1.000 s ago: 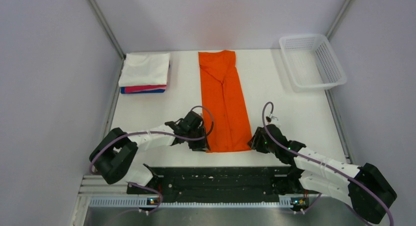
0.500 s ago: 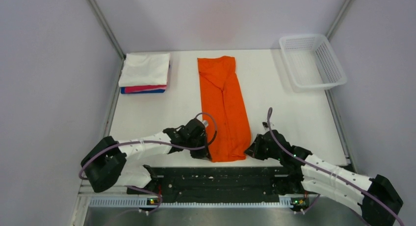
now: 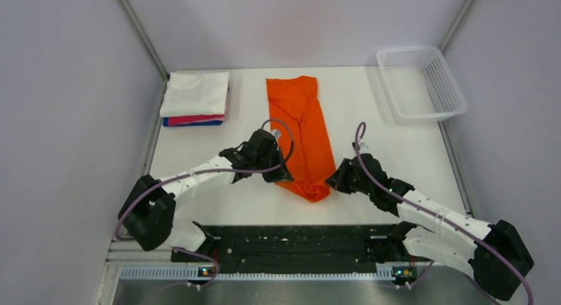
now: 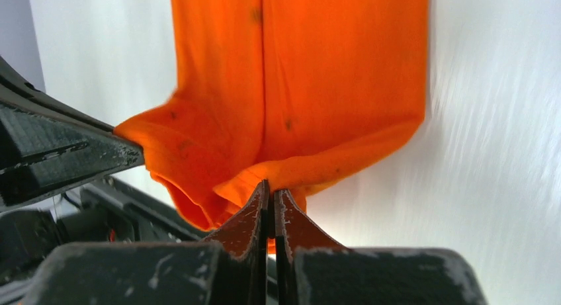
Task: Fold and stack the t-shirts
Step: Fold the folded rectangular tshirt in 1/3 of the way
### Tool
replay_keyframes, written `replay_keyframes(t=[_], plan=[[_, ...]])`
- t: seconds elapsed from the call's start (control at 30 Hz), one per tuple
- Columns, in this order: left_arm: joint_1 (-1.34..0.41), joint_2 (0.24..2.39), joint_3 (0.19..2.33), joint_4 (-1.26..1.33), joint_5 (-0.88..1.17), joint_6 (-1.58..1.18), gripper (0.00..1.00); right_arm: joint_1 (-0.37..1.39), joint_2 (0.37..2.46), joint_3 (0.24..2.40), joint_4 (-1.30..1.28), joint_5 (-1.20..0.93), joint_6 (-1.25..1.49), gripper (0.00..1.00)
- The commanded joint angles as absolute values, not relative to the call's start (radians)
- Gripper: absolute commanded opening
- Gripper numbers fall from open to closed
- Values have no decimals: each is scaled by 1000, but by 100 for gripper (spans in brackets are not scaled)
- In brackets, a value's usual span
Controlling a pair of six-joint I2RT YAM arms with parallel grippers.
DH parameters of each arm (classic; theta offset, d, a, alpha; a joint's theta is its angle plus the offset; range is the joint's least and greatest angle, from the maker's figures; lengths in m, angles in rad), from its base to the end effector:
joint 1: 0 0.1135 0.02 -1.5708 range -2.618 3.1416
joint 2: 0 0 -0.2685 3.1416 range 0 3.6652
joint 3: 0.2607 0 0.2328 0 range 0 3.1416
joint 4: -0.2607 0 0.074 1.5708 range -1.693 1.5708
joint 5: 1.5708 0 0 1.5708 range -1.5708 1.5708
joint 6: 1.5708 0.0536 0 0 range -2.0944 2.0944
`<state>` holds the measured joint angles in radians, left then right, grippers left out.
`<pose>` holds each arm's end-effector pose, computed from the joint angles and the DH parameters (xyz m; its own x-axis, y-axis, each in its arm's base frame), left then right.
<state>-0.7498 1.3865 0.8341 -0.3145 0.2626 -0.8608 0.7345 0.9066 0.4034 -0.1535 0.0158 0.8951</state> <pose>0.1919 -0.1977 0.2146 -0.9560 -0.1105 -0.2718 0.0861 0.7800 -0.6198 0.1353 0.1210 0.1911 -0.7990 0.3297 -0.5029 -0.0598 0.7886 0.6120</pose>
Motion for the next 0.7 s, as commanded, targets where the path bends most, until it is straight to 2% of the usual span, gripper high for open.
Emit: replay_keyframes(t=[0.0, 0.27, 0.67], plan=[[-614, 1452, 923, -286, 287, -836, 0, 632, 1002, 539, -81, 20, 774, 0], [-451, 1587, 1087, -316, 304, -795, 0, 463, 1259, 748, -15, -86, 684, 0], [-313, 1831, 1327, -359, 339, -740, 0, 336, 1606, 1026, 52, -185, 610, 0]])
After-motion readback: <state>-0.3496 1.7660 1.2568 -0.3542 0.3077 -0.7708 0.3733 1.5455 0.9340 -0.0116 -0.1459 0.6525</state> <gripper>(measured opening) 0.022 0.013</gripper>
